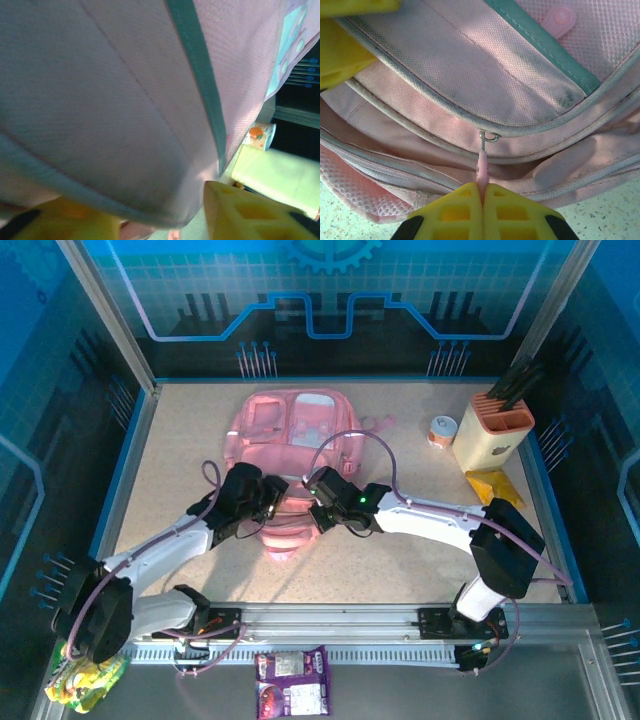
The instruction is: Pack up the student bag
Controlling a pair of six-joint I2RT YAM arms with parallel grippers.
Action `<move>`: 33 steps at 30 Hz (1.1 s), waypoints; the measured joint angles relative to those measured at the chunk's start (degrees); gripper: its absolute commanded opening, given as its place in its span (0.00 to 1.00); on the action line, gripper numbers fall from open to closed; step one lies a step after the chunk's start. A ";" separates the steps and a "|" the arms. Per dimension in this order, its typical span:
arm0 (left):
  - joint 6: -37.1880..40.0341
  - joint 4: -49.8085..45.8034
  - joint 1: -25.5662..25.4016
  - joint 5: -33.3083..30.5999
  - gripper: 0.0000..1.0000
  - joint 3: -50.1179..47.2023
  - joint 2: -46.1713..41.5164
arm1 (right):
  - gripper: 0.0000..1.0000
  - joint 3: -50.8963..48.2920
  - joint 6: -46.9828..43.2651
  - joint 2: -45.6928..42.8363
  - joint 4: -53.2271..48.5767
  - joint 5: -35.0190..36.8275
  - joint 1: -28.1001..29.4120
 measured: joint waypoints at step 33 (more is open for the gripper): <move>12.87 -5.42 4.44 2.69 0.49 4.39 1.33 | 0.56 -0.85 -5.11 -3.39 4.87 -4.90 -14.01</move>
